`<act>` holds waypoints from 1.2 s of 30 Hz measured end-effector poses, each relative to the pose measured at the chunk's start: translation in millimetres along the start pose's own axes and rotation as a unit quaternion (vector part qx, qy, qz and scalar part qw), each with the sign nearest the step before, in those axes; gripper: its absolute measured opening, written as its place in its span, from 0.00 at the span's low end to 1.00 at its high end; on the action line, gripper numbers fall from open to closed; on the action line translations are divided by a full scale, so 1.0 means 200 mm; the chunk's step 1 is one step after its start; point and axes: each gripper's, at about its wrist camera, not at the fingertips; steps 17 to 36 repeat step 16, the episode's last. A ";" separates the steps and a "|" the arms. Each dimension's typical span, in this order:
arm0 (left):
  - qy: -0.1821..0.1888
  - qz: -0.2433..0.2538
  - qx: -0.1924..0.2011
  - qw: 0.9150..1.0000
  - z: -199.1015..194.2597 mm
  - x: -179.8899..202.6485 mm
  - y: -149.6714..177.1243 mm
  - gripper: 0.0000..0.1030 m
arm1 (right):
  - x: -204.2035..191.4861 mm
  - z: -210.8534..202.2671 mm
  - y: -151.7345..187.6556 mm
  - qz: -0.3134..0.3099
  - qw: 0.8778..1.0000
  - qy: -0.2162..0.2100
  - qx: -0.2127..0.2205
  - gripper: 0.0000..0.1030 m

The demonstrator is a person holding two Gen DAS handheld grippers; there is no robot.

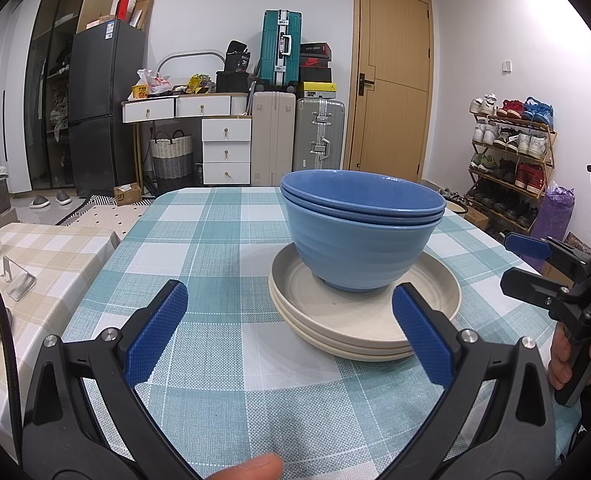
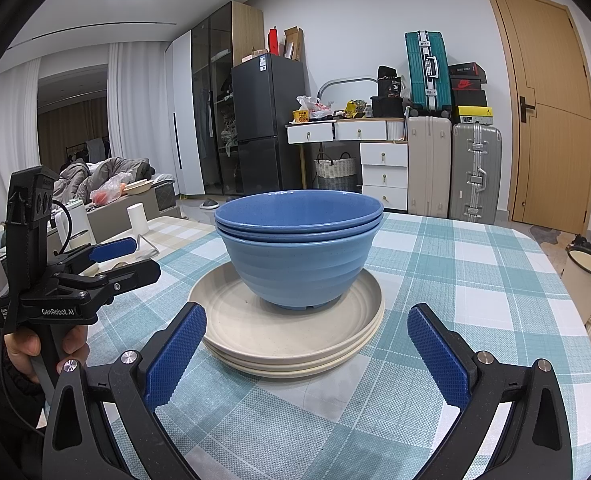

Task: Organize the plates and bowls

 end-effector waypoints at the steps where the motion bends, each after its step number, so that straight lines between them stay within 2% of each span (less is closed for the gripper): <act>1: -0.001 0.000 0.000 1.000 0.00 0.00 0.00 0.99 | 0.00 0.00 0.00 0.000 1.000 0.000 0.000 1.00; 36: 0.003 0.000 0.000 1.000 -0.02 0.02 0.00 0.99 | 0.00 0.00 0.00 0.000 1.000 0.000 0.000 1.00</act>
Point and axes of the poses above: each gripper's, at about its wrist camera, not at the fingertips, and z roughly the way its jaws point, x to its right, y to its underside, and after that the axes turned 2 degrees about -x, right-handed
